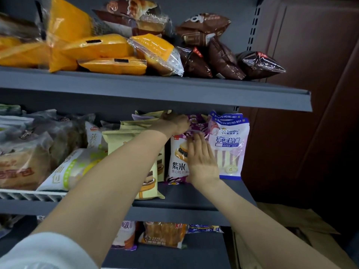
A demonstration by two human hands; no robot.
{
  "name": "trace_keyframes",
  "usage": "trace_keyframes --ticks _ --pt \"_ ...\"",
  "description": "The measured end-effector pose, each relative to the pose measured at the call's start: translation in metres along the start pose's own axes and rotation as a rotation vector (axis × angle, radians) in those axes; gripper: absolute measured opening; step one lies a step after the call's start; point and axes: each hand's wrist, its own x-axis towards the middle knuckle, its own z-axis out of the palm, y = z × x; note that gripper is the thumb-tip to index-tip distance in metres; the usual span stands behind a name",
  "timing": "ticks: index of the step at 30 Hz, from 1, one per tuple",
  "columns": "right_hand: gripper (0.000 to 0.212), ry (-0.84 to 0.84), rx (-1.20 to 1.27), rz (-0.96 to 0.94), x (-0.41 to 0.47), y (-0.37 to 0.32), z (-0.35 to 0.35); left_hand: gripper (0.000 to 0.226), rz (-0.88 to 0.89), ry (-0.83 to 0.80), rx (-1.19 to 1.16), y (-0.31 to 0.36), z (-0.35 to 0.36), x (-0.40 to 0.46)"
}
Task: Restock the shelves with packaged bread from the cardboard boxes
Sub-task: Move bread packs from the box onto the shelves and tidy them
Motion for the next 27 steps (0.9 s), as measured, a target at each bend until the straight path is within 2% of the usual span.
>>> trace_keyframes --ticks 4,6,8,12,14,17,21,24,27 --pt "0.112 -0.088 0.014 -0.022 0.002 0.0 -0.007 0.04 -0.05 -0.046 -0.101 -0.002 -0.005 -0.009" --pt "0.108 -0.106 0.029 -0.027 0.001 0.003 -0.009 0.037 -0.023 0.042 -0.121 -0.002 -0.007 -0.017" --pt "0.103 -0.082 0.096 0.01 -0.003 0.003 -0.01 0.031 0.001 0.173 -0.036 0.001 -0.01 -0.025" --pt "0.119 -0.194 0.133 -0.04 -0.011 0.005 -0.02 0.027 0.041 0.364 0.157 0.008 -0.012 -0.053" --pt "0.119 -0.247 0.174 -0.042 -0.013 0.005 -0.028 0.031 0.023 0.38 0.132 0.005 -0.011 -0.067" --pt "0.114 -0.168 0.19 -0.038 -0.015 0.0 -0.033 0.035 -0.044 0.438 -0.041 -0.006 -0.004 -0.091" --pt "0.112 -0.148 0.215 -0.069 -0.019 -0.013 -0.038 0.037 -0.132 0.705 -0.115 -0.021 0.012 -0.13" --pt "0.102 -0.118 0.283 -0.116 -0.02 -0.022 -0.046 0.061 -0.309 0.615 -0.281 -0.037 0.016 -0.156" --pt "0.078 -0.083 0.525 -0.114 -0.023 -0.034 -0.06 0.085 -0.487 0.47 -0.576 -0.055 0.02 -0.176"
